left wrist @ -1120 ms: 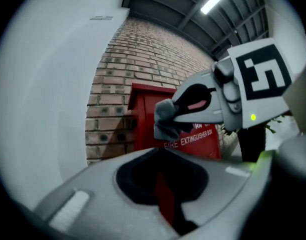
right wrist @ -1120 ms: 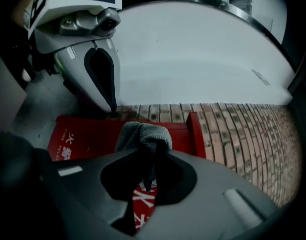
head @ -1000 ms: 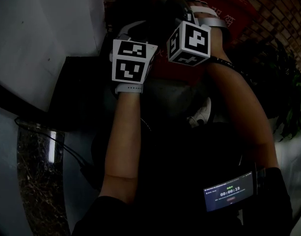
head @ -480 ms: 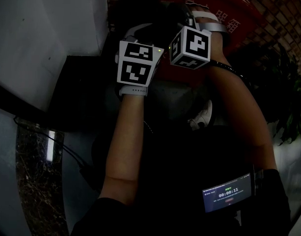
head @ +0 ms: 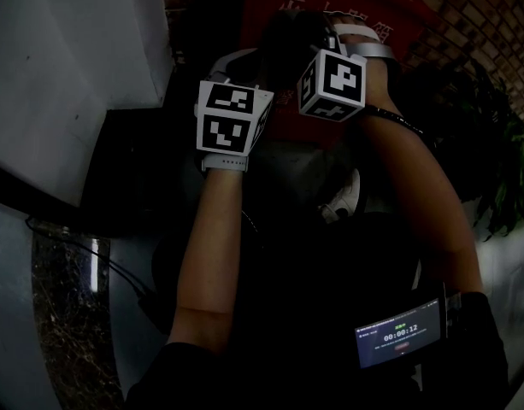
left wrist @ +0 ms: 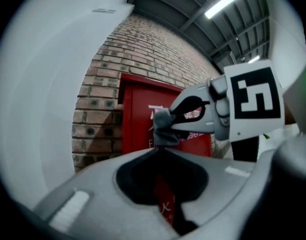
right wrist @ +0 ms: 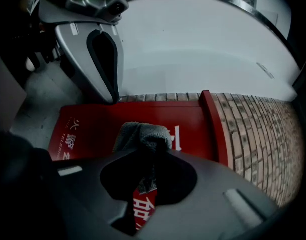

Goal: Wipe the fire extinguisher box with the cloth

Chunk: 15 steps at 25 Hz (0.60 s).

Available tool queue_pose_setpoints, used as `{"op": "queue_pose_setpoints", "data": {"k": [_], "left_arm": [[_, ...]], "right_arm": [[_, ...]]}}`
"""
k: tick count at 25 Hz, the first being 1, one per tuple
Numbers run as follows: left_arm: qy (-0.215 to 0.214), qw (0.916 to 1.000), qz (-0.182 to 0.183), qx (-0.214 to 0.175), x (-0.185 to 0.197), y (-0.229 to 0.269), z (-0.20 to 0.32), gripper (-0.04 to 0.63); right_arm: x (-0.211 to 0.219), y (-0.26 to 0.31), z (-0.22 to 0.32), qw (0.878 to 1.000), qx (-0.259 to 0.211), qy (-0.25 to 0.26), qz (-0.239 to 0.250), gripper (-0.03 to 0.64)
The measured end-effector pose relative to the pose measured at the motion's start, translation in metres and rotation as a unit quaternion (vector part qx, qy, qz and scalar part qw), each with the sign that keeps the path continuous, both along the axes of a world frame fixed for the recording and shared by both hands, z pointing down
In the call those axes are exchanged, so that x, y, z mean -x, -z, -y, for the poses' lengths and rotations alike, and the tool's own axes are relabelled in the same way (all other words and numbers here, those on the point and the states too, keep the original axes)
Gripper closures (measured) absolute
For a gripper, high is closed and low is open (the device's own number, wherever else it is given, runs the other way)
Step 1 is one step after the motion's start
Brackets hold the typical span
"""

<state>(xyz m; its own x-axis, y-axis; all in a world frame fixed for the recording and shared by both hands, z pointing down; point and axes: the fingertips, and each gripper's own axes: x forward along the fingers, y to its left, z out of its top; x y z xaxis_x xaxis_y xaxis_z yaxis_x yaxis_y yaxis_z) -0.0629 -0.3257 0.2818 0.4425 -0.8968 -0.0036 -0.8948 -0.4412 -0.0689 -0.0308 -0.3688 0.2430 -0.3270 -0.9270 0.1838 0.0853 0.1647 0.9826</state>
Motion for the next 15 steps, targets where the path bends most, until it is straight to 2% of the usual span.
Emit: {"op": "queue_pose_setpoints", "data": {"k": [3,8,15], "left_arm": [[-0.008,1.0000,0.002,-0.004,-0.016,0.001,0.001,0.592],[-0.019,0.9992,0.030,-0.020,-0.044,0.001,0.003,0.592],[-0.040,0.9978,0.051,-0.016,-0.069,-0.006,0.001,0.592]], "right_arm": [[-0.020,0.002,0.001,1.000,-0.001,-0.012,0.001,0.584],[-0.053,0.001,0.005,0.999,0.001,-0.035,-0.002,0.584],[-0.100,0.000,0.011,0.998,0.005,-0.069,0.005,0.586]]}}
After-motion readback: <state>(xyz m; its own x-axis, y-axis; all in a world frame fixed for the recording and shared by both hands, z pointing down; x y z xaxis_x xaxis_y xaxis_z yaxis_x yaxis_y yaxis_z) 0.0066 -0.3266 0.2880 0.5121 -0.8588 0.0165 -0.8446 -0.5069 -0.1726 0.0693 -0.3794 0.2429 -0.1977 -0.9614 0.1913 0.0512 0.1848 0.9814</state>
